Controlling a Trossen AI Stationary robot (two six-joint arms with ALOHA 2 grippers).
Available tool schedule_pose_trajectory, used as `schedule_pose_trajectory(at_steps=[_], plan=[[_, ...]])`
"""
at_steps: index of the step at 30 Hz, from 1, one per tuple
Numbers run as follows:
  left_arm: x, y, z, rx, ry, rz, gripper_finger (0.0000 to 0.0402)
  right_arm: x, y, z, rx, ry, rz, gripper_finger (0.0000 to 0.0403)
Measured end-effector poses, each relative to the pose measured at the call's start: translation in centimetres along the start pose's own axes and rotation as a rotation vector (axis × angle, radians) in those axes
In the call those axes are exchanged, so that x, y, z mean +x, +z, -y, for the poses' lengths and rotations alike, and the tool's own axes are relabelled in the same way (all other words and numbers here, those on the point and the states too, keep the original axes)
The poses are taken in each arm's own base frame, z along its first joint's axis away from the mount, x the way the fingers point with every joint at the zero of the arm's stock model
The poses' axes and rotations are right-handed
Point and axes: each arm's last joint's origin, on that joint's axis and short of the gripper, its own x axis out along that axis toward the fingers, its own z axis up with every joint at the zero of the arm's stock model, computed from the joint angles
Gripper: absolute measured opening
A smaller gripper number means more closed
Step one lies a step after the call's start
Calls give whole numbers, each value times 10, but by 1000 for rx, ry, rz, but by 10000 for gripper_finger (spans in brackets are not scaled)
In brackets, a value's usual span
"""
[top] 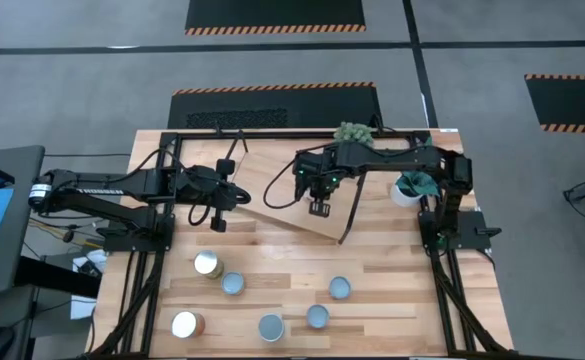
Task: Pick and place cans onto a shelf
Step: Put the canned meatballs on the shelf, then put the canned peaches on the shelf
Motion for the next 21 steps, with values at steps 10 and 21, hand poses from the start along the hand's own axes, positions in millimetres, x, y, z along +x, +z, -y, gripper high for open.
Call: schedule_pose_trajectory(at_steps=[10,21], plan=[[0,0,0,-1,0,0,0,0,0,0,9,-3,0,68],[0,0,0,-38,-1,-4,0,-45,14,-33,-24,147,36,69]])
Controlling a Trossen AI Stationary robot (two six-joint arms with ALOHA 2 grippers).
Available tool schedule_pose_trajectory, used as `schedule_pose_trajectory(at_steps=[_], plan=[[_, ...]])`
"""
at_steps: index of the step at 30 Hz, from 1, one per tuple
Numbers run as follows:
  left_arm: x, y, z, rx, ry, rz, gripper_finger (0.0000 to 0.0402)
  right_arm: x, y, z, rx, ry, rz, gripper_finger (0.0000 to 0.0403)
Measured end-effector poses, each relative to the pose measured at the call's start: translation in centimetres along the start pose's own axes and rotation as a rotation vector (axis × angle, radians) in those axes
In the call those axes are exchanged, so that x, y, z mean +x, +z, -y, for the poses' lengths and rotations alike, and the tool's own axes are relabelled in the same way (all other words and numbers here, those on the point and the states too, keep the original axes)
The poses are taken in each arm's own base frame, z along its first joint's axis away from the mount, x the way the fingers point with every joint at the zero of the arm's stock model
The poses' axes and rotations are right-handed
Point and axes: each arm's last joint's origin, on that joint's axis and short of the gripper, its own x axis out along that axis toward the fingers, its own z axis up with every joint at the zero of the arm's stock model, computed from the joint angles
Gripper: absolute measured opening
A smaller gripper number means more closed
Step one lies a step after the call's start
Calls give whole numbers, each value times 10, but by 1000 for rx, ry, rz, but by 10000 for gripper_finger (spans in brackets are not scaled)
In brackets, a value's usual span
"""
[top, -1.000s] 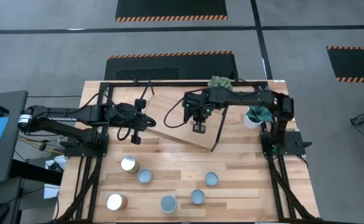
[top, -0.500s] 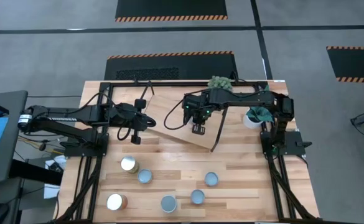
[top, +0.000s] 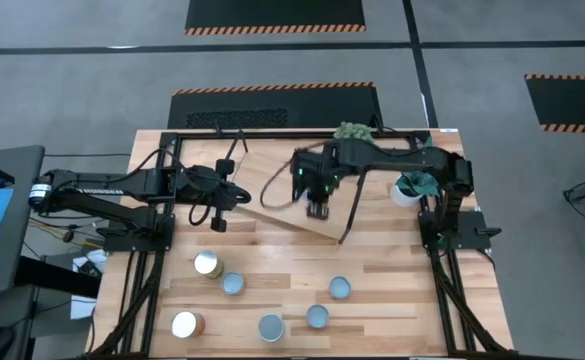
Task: Pick and place cans onto a shelf
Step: Put the canned peaches on the shelf
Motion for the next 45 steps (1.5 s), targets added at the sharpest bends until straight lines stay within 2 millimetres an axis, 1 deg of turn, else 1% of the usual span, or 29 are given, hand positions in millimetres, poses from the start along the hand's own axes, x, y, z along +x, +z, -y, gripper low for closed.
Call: schedule_pose_trajectory(at_steps=[3,6,8,11,13,15,17,18,19,21,24,27,29,32,35,41,45], plan=[[0,-2,1,-21,-7,-18,0,-4,-7,-41,-87,128,-64,69],[0,-5,2,-36,-22,-55,0,-3,-19,-82,-192,168,-123,69],[0,-7,3,-53,-27,-69,0,-1,-26,-108,-270,146,-123,69],[0,-7,4,-99,-57,-71,0,7,-38,-140,-356,73,-90,66],[0,-6,7,-149,-155,-37,0,10,-46,-155,-337,7,-79,64],[1,-6,14,-180,-319,0,0,11,-56,-164,-264,-73,-98,62],[4,-4,23,-208,-454,7,0,14,-69,-172,-192,-167,-123,61],[5,-3,27,-224,-485,-4,0,17,-77,-175,-164,-225,-134,61],[8,-2,32,-240,-490,-23,0,20,-85,-177,-141,-292,-139,61],[15,-1,41,-247,-443,-81,0,24,-104,-181,-94,-438,-148,61],[25,-5,58,-188,-420,-196,0,30,-129,-184,-31,-621,-139,61],[32,-12,75,-112,-482,-317,0,38,-145,-182,50,-724,-95,61],[38,-15,84,-108,-502,-372,0,44,-153,-180,99,-760,-87,61],[46,-15,96,-124,-515,-410,0,51,-161,-176,151,-786,-88,61],[48,-15,106,-120,-544,-445,0,59,-167,-172,168,-796,-93,61],[46,-10,127,-146,-737,-509,0,69,-172,-169,172,-795,-91,61],[51,-9,139,-148,-772,-549,0,73,-173,-167,182,-790,-85,61]])
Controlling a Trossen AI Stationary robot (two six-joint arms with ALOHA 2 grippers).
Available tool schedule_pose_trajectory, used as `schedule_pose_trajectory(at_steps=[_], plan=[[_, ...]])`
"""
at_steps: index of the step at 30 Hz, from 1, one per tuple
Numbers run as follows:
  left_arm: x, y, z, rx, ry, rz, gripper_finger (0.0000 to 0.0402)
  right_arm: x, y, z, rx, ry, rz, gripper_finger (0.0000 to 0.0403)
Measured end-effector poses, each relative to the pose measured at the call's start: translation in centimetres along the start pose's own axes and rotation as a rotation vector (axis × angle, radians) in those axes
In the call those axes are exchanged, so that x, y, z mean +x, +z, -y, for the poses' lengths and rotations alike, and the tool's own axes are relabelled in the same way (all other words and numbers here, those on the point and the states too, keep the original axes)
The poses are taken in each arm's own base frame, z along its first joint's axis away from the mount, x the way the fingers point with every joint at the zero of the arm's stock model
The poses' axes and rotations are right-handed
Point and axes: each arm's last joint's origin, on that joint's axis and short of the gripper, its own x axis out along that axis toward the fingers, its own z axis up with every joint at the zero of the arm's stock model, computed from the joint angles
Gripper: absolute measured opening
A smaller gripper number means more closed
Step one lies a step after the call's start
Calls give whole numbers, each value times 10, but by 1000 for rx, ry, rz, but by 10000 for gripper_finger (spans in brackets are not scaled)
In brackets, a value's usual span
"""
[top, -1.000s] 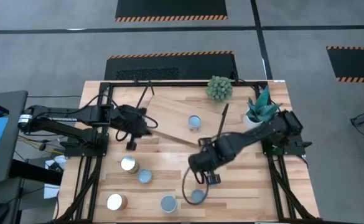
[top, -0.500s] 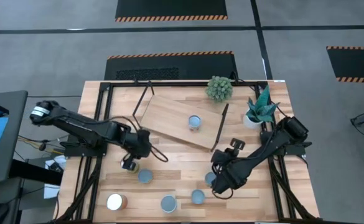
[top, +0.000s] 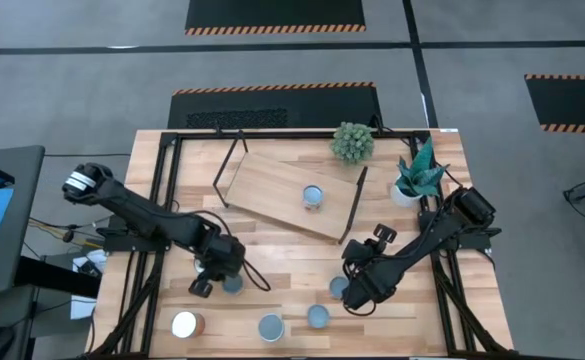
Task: Pick and place cans onto a shelf
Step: Put the canned peaches on the shelf
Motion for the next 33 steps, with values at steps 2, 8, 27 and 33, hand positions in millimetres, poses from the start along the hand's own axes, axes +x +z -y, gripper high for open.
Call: schedule_pose_trajectory(at_steps=[2,8,27,33], plan=[[7,3,-1,0,23,-21,0,1,0,0,1,-1,3,61],[20,24,-14,91,126,15,0,2,-1,0,-14,-9,0,61],[-50,55,-19,113,267,-97,0,1,0,-2,4,10,14,61],[-12,47,-26,144,78,-72,0,1,1,-5,9,34,39,61]])
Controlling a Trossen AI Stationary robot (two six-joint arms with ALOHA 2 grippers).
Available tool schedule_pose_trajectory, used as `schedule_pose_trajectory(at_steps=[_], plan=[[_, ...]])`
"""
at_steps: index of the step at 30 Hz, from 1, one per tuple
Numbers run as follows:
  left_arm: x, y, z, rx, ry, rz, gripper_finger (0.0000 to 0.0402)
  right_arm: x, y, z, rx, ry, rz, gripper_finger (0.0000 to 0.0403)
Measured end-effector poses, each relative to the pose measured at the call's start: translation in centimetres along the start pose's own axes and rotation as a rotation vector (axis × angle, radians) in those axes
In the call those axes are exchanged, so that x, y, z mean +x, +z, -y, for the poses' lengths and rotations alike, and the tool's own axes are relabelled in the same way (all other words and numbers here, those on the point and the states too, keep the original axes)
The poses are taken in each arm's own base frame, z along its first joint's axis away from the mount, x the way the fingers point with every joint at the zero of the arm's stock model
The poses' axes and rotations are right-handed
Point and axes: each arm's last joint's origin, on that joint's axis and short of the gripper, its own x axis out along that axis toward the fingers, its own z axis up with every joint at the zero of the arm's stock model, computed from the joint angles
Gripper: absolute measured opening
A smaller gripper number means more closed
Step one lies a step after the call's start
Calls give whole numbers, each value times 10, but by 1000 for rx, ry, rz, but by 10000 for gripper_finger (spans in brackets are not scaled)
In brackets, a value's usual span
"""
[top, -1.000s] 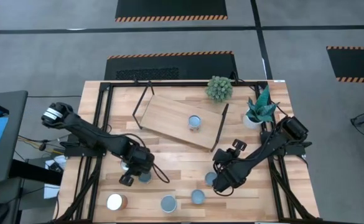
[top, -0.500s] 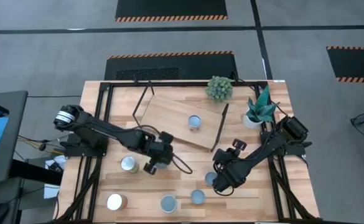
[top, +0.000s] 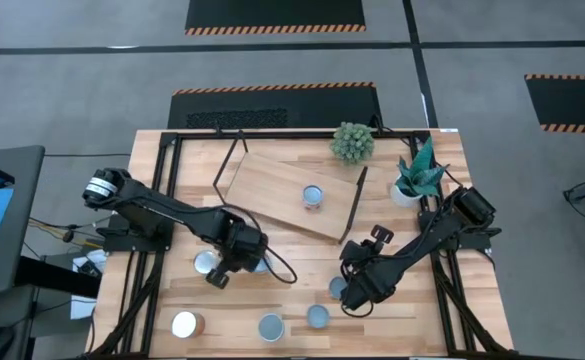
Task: Pick and place cans onto a shelf
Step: Put the canned peaches on the shelf
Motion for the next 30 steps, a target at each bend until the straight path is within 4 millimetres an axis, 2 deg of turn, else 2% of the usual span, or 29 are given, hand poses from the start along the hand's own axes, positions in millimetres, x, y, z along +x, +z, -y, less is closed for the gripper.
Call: schedule_pose_trajectory(at_steps=[3,8,11,16,22,26,30], plan=[[12,2,-1,6,-69,99,0,-1,-1,-1,-28,2,7,61],[20,6,-5,47,-2,197,0,-1,-1,0,-48,-1,8,61],[21,6,-9,58,49,208,0,-1,-1,0,-48,-2,8,61],[21,6,-9,62,23,213,0,-2,-2,-1,-52,-1,9,61],[17,14,-20,119,332,248,0,-2,-1,-1,-52,-8,23,61],[15,13,-26,137,350,244,17,-2,-1,-1,-51,-8,25,61],[15,5,-31,95,307,189,54,-2,-1,-1,-50,-7,26,61]])
